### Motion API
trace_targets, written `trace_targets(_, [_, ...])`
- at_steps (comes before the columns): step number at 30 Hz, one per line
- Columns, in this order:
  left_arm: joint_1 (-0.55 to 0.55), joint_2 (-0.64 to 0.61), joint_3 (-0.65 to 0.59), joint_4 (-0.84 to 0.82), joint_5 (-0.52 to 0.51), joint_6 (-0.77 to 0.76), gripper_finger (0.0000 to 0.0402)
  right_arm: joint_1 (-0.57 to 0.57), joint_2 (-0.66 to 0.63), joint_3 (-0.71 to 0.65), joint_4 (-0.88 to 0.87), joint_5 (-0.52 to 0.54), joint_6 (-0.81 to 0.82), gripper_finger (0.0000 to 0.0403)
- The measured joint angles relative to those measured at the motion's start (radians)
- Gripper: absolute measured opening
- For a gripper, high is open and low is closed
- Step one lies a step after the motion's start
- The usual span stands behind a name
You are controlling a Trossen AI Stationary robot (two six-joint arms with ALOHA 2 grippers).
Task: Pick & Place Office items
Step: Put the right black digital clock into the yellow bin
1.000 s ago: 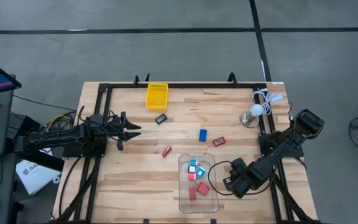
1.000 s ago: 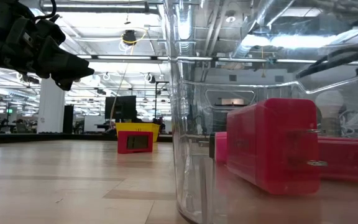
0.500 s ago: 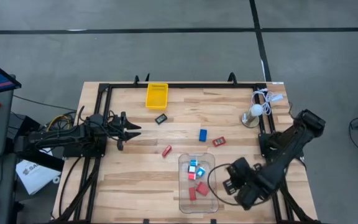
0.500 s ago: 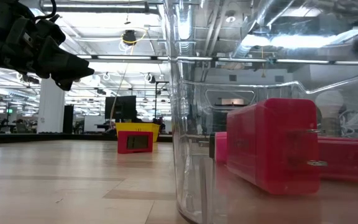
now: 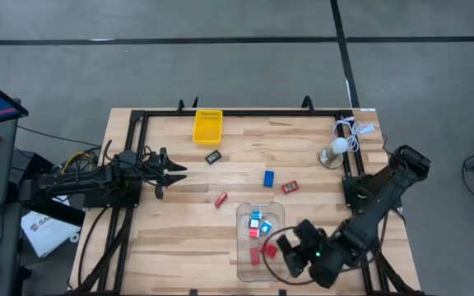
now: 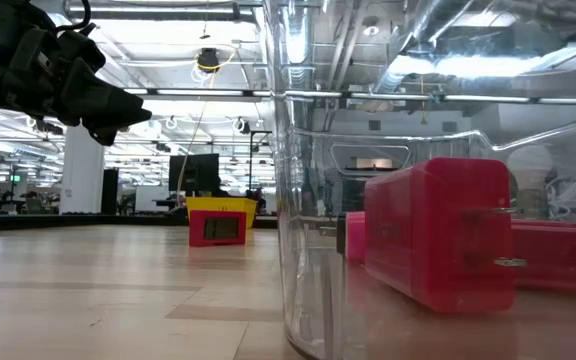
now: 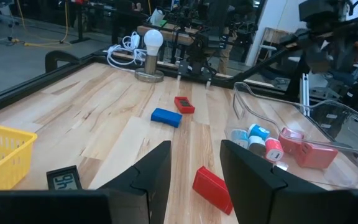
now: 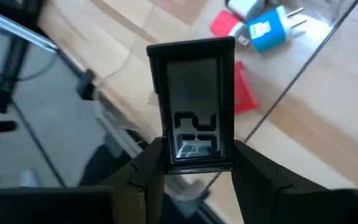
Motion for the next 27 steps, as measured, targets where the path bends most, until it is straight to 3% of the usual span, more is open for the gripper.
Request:
trace_targets(8, [0.0,0.0,0.0,0.001,0.0,0.0,0.0136,-0.123,0.068,-0.001,-0.022,-0.224,-0.2,0.0139])
trace_targets(15, [0.0,0.0,0.0,0.002,0.0,0.0,0.0136,-0.2,0.101,0.02,-0.107,-0.347,-0.375,0.0139])
trace_targets(27, [0.0,0.017,0.0,0.027,0.0,0.0,0.0136,-0.307,0.103,0.027,-0.135,-0.356,-0.591,0.0139])
